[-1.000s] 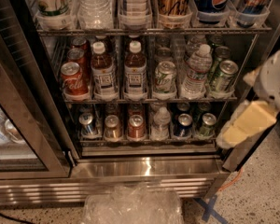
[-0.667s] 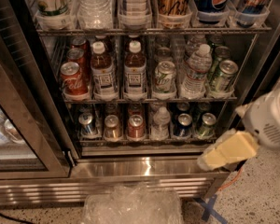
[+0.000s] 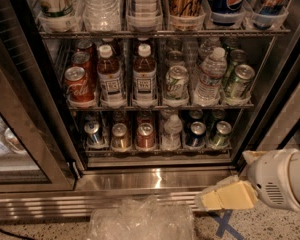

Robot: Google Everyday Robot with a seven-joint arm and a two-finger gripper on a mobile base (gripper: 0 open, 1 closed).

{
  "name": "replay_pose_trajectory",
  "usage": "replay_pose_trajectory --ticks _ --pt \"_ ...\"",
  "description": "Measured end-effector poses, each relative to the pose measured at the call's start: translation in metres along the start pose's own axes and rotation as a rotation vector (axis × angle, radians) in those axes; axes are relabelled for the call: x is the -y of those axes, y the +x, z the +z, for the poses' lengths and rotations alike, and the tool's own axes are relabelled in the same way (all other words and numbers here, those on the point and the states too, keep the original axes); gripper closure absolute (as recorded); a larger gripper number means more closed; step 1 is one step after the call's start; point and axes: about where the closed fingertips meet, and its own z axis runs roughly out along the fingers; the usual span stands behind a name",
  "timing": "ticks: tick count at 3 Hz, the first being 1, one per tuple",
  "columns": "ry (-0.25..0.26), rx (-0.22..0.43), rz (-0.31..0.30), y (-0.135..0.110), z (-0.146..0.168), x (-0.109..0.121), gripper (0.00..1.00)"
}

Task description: Pick pepsi can from bottom shelf of fridge

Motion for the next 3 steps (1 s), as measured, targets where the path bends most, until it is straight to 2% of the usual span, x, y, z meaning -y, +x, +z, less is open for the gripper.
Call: replay_pose_trajectory --ticks 1,2,3 --pt "0.000 0.000 0.001 0.000 0.000 0.000 0.00" --pt "-0.001 0.057 0.053 0.002 0.020 0.005 0.00" --pt "0.006 0.185 0.144 0.010 0.053 0.018 0.00"
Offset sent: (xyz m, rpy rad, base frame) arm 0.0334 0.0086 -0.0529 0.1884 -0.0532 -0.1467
